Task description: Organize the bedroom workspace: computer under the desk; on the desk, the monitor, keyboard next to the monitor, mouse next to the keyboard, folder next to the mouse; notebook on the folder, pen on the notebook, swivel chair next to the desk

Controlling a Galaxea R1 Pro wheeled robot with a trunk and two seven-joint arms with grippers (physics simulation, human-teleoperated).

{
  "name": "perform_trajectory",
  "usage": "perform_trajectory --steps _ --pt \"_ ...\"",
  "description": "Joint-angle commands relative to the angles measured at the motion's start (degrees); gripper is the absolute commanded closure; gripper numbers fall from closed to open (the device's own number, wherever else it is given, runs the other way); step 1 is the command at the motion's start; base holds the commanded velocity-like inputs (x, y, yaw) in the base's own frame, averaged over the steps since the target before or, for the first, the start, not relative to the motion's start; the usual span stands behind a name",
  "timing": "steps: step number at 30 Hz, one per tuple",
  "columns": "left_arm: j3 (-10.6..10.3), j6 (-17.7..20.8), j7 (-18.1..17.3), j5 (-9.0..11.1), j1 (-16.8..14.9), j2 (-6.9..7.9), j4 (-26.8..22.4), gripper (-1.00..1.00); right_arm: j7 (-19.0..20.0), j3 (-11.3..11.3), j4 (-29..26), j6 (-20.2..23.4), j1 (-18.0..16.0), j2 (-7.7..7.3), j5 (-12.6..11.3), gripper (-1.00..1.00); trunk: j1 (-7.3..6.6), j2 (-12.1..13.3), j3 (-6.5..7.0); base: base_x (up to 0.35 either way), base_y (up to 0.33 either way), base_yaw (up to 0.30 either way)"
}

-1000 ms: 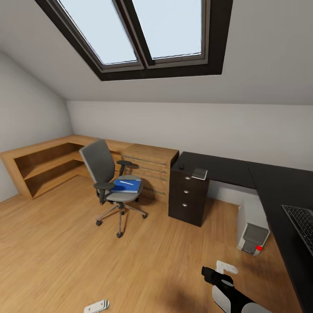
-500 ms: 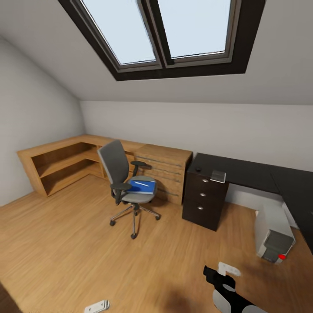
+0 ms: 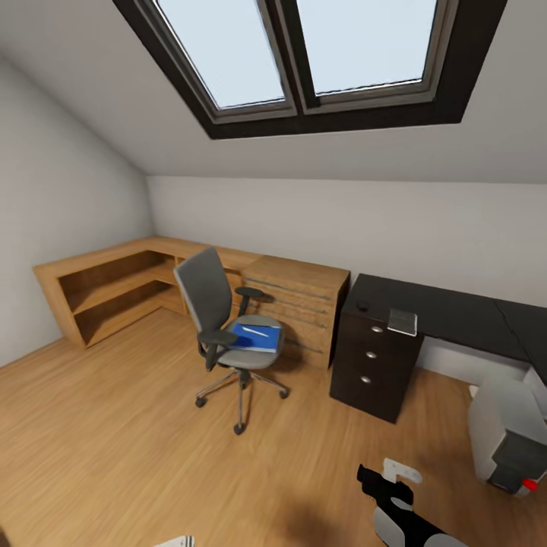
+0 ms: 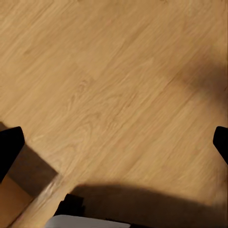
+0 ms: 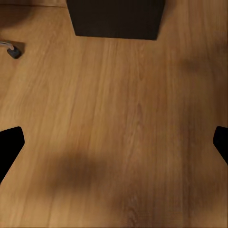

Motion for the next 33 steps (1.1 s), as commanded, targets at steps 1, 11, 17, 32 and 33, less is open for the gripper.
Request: perform_trajectory --steps 1,11,17,32,33 --pt "-0.34 0.05 0.52 -0.01 -0.05 -0.09 0.22 -1.0 -0.24 0.49 0.06 -0.13 -0.03 -0.02 -0.47 -1.0 0.04 -0.04 -0.07 0.332 -0.082 0.0" --pt "-0.25 0.07 0.51 -0.14 -0.05 -0.28 0.55 -1.0 -0.24 0.51 0.15 -0.35 -0.03 0.01 -0.41 -1.0 0.04 -0.04 -0.07 0.327 -0.126 0.0" --pt "-0.24 0.15 0.51 -0.16 -0.05 -0.5 1.32 -1.0 -0.24 0.57 0.15 -0.38 -0.03 0.06 -0.39 -1.0 0.04 -0.04 -0.07 0.32 -0.159 0.0" --pt "-0.24 -0.09 0.26 -0.55 -0.05 -1.39 2.16 -1.0 -0.24 0.67 0.15 -0.39 0.14 0.16 -0.3 -1.0 0.04 -0.04 -0.07 0.212 -0.133 0.0" --pt "-0.24 -0.09 0.26 -0.55 -0.05 -1.39 2.13 -1.0 -0.24 0.67 0.15 -0.39 0.14 0.15 -0.3 -1.0 0.04 -0.04 -0.07 0.033 -0.028 0.0"
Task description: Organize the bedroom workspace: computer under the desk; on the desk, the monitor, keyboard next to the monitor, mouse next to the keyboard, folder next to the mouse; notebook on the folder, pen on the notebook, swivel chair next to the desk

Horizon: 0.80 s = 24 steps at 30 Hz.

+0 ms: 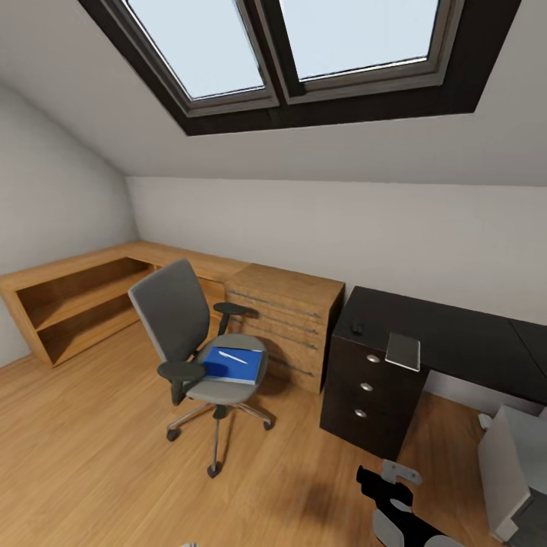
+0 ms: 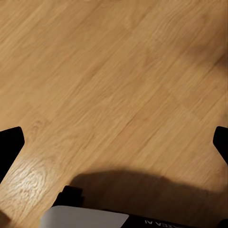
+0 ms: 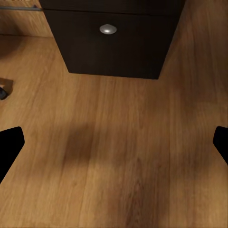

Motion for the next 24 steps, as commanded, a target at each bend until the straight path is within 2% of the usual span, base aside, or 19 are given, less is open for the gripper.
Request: perform_trajectory --steps 1,4,17,18,22,23,24 --pt "-0.4 0.15 0.54 0.4 -0.04 0.09 -0.17 -1.0 -0.25 0.49 -0.06 -0.11 -0.02 -0.02 -0.47 -1.0 0.0 -0.04 -0.07 0.026 -0.022 0.0" --pt "-0.4 0.15 0.53 0.39 -0.04 0.1 -0.22 -1.0 -0.24 0.49 -0.06 -0.11 -0.02 -0.02 -0.47 -1.0 0.0 -0.04 -0.07 0.017 -0.015 0.0" --pt "-0.07 0.22 0.7 0.76 -0.04 0.36 0.87 -1.0 -0.25 0.48 0.74 -0.26 -0.02 -0.02 -0.2 -1.0 -2.85 5.17 2.27 0.003 -0.002 0.0" --pt "0.06 0.17 0.78 0.8 -0.04 0.49 2.93 -1.0 -0.23 0.49 1.03 -1.35 -0.02 -0.02 0.72 -1.0 -3.07 5.58 2.45 0.0 0.0 0.0" --pt "0.13 0.15 0.74 0.82 -0.04 0.47 6.06 -1.0 -0.18 0.49 1.64 -2.96 0.05 -0.02 2.32 -1.0 -3.95 7.18 3.16 0.0 0.0 0.0" --pt "0.1 0.08 0.61 0.9 -0.04 0.43 9.74 -1.0 -0.22 0.49 2.59 -5.32 0.36 0.01 4.53 -1.0 -4.17 7.58 3.34 0.0 0.0 0.0" --pt "0.11 0.04 0.59 0.92 -0.04 0.42 10.67 -1.0 -0.22 0.51 2.75 -5.77 0.42 0.02 4.97 -1.0 -4.39 7.98 3.52 0.0 0.0 0.0"
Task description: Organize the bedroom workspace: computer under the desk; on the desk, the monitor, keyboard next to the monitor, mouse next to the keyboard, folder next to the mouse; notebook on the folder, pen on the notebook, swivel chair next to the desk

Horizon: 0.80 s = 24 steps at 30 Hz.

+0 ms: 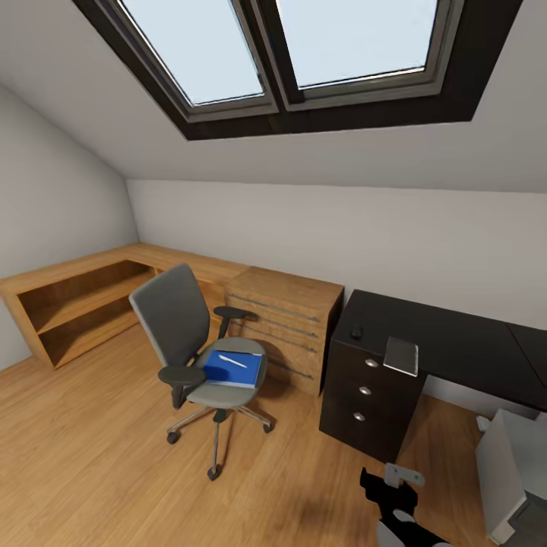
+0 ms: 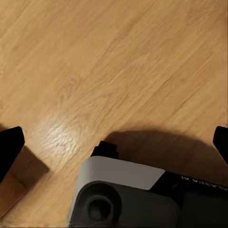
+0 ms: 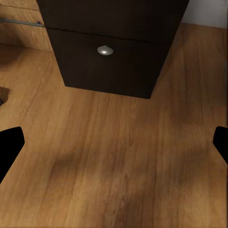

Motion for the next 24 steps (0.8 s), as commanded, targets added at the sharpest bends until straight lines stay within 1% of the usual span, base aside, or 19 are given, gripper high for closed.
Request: perform_trajectory --steps 1,2,3,4,5,6,7,8,10,14,16,17,20,21,22,24 --pt "-0.5 0.11 0.48 0.37 -0.04 0.07 0.9 -1.0 -0.27 0.5 0.09 -0.49 0.04 0.0 0.07 -1.0 -0.22 0.37 0.12 0.0 0.0 0.0" --pt "-0.51 -0.11 0.43 0.37 -0.04 0.07 2.0 -1.0 -0.27 0.52 0.19 -0.8 0.1 0.01 0.46 -1.0 -0.44 0.77 0.3 0.0 0.0 0.0" --pt "-0.63 -1.15 0.31 0.39 -0.04 0.04 4.54 -1.0 -0.28 0.53 0.33 -1.26 0.18 0.02 1.09 -1.0 -0.66 1.17 0.48 0.0 0.0 0.0" --pt "-0.72 -2.05 0.21 0.33 -0.04 0.0 5.95 -1.0 -0.26 0.54 0.38 -1.42 0.21 0.02 1.32 -1.0 -0.88 1.57 0.66 0.0 0.0 0.0" --pt "-0.85 -4.82 -0.03 0.22 -0.04 -0.08 8.69 -1.0 -0.25 0.55 0.46 -1.66 0.25 0.06 1.66 -1.0 -1.1 1.97 0.84 0.0 0.0 0.0" --pt "-0.93 -8.47 -0.3 0.15 -0.04 -0.13 10.93 -1.0 -0.25 0.55 0.5 -1.81 0.28 0.08 1.89 -1.0 -1.32 2.37 1.01 0.0 0.0 0.0" --pt "-0.99 -12.13 -0.64 0.13 -0.04 -0.17 12.44 -1.0 -0.25 0.55 0.57 -1.9 0.29 0.09 2.04 -1.0 -1.54 2.77 1.19 0.0 0.0 0.0" --pt "-1.01 -14.89 -1.0 0.12 -0.04 -0.17 13.42 -1.0 -0.25 0.56 0.64 -1.97 0.3 0.1 2.13 -1.0 -1.76 3.17 1.37 0.0 0.0 0.0" --pt "-0.97 -17.94 -1.45 0.15 -0.04 -0.15 14.44 -1.0 -0.23 0.53 0.75 -2.03 0.32 0.1 2.23 -1.0 -2.2 3.98 1.73 0.0 0.0 0.0" --pt "-0.86 -19.74 -1.69 0.39 -0.04 -0.13 15.04 -1.0 -0.22 0.48 0.8 -2.11 0.32 0.06 2.29 -1.0 -3.08 5.58 2.45 0.0 0.0 0.0" --pt "-0.77 -20.03 -1.72 0.52 -0.04 -0.04 15.12 -1.0 -0.21 0.48 0.78 -2.15 0.32 0.05 2.29 -1.0 -3.52 6.38 2.81 0.0 0.0 0.0" --pt "-0.2 -20.29 -1.68 0.77 -0.04 0.17 15.19 -1.0 -0.2 0.6 0.77 -2.31 0.32 0.1 2.26 -1.0 -3.74 6.78 2.99 0.0 0.0 0.0" --pt "0.03 -20.32 -1.67 0.8 -0.04 0.2 15.2 -1.0 -0.17 0.57 0.75 -2.33 0.32 0.11 2.37 -1.0 -4.39 7.99 3.53 0.0 0.0 0.0" --pt "0.13 -20.33 -1.67 0.81 -0.04 0.1 15.2 -1.0 0.03 0.41 -0.11 -2.15 0.29 0.01 2.87 -1.0 -4.61 8.39 3.71 0.0 0.0 0.0" --pt "0.13 -20.33 -1.67 0.81 -0.04 0.09 15.2 -1.0 0.0 0.41 -0.44 -2.03 0.26 0.03 2.9 -1.0 -4.83 8.79 3.89 0.0 0.0 0.0" --pt "0.14 -20.34 -1.67 0.81 -0.04 -0.03 15.2 -1.0 -0.28 0.39 -3.33 -0.56 0.14 0.05 2.96 -1.0 -5.27 9.59 4.25 0.0 0.0 0.0"
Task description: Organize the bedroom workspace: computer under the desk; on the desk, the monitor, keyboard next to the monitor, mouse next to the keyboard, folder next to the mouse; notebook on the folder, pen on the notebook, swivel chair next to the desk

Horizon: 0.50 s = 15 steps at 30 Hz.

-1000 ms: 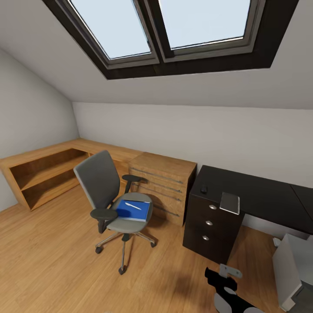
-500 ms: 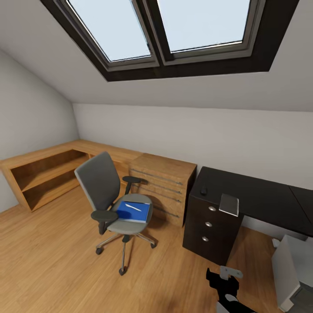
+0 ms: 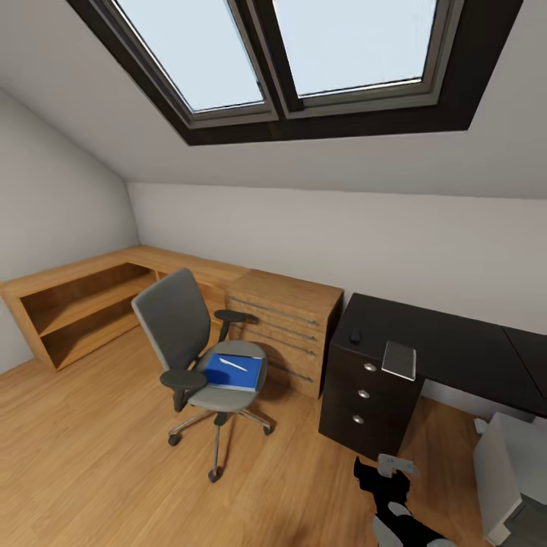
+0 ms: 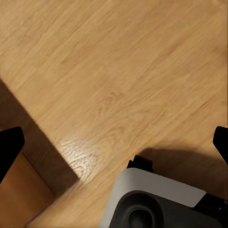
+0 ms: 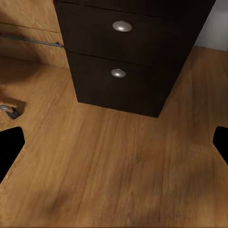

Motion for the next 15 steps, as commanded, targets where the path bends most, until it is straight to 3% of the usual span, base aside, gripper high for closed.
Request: perform_trajectory --steps 1,3,4,6,10,15 --pt "-0.48 -0.18 0.32 0.39 -0.03 -0.01 -0.06 -1.0 -0.53 0.41 -3.52 3.79 -0.21 -0.07 -0.37 -1.0 -0.22 0.36 0.1 0.0 0.0 0.0" --pt "-0.48 -0.21 0.38 0.37 -0.03 0.06 -0.06 -1.0 -2.01 0.38 -11.69 16.82 -2.75 -0.22 -0.31 -1.0 -0.66 1.17 0.46 0.0 0.0 0.0" --pt "1.62 -0.86 0.38 1.75 -0.03 0.15 -0.07 -1.0 -4.52 0.39 -17.55 30.88 -11.59 -0.18 -0.21 -1.0 -0.88 1.57 0.64 0.0 0.0 0.0" --pt "2.98 -1.82 0.34 2.61 -0.03 0.11 -0.06 -1.0 -4.75 0.37 -17.86 34.08 -14.98 -0.21 -0.22 -1.0 -1.32 2.37 1.0 0.0 0.0 0.0" --pt "3.54 -3.91 0.36 2.97 -0.03 0.02 -0.08 -1.0 -4.79 0.33 -18.1 40.34 -18.54 -0.22 -0.33 -1.0 -2.2 3.97 1.72 0.0 0.0 0.0" --pt "3.63 -6.06 0.33 3.03 -0.03 -0.06 -0.08 -1.0 -4.81 0.22 -18.2 43.05 -20.0 -0.24 -0.37 -1.0 -2.2 3.97 1.72 0.0 0.0 0.0"
